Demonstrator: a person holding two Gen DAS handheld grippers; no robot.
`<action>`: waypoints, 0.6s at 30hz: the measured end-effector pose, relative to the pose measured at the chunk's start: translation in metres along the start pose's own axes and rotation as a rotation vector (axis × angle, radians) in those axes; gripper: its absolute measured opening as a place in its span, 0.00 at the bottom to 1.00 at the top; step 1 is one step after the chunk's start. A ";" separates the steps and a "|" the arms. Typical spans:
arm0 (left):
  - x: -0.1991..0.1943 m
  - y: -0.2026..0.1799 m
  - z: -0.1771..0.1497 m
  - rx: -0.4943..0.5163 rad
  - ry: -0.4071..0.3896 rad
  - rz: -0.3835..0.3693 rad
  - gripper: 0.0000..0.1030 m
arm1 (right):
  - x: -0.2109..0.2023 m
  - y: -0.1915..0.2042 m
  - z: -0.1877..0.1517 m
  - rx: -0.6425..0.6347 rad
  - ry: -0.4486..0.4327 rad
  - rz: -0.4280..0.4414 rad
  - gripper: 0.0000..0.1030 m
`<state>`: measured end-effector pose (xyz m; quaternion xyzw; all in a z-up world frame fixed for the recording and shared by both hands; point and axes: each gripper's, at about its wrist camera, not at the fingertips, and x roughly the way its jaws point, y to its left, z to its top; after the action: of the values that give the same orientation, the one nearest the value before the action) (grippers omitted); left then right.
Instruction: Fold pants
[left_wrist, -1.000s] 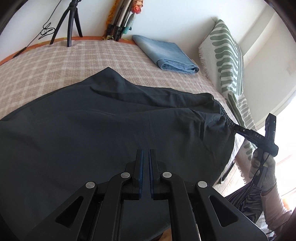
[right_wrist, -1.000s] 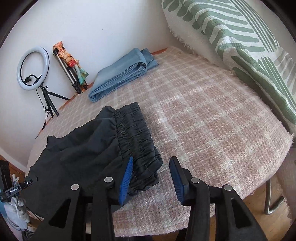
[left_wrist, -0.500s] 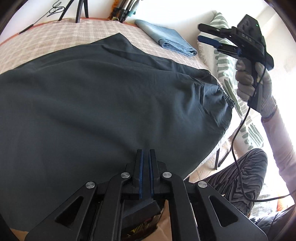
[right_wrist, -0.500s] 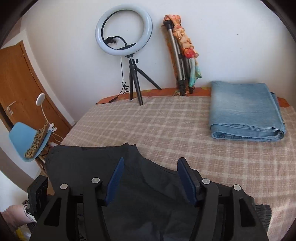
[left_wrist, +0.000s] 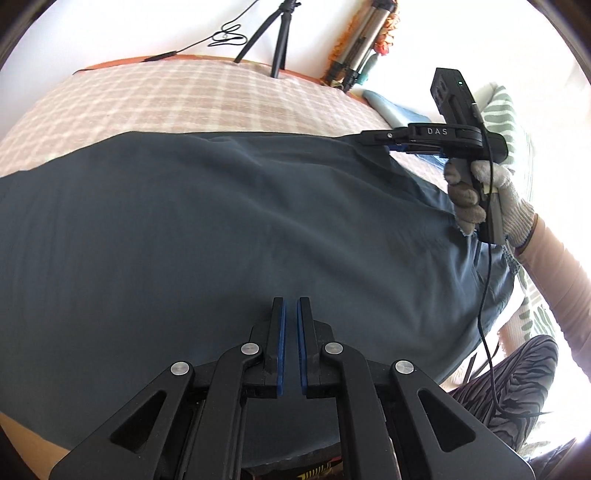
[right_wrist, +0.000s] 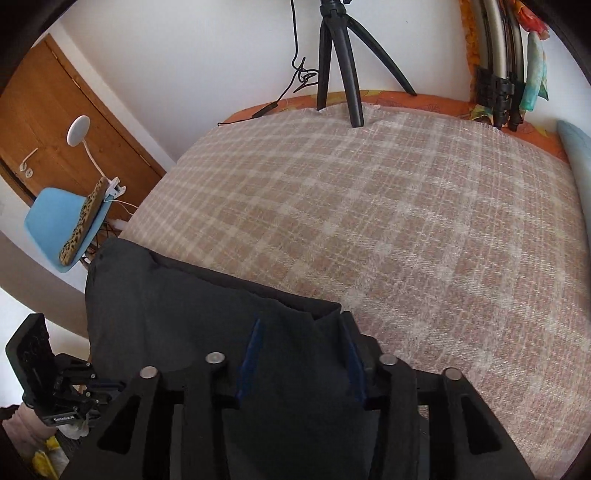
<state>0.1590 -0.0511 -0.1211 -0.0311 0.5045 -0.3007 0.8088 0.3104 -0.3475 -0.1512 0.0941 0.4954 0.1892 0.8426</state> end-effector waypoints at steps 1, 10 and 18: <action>0.000 0.005 -0.002 -0.013 0.001 -0.006 0.04 | -0.001 0.007 0.000 -0.036 -0.011 -0.040 0.05; 0.000 0.000 -0.003 -0.011 0.000 -0.005 0.07 | -0.002 -0.002 0.012 -0.021 -0.041 -0.153 0.29; -0.038 0.025 -0.001 -0.124 -0.090 0.044 0.31 | -0.050 0.015 -0.016 0.027 -0.157 -0.163 0.57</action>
<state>0.1576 -0.0112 -0.0999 -0.0836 0.4858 -0.2493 0.8336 0.2710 -0.3546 -0.1141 0.0792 0.4364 0.1054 0.8900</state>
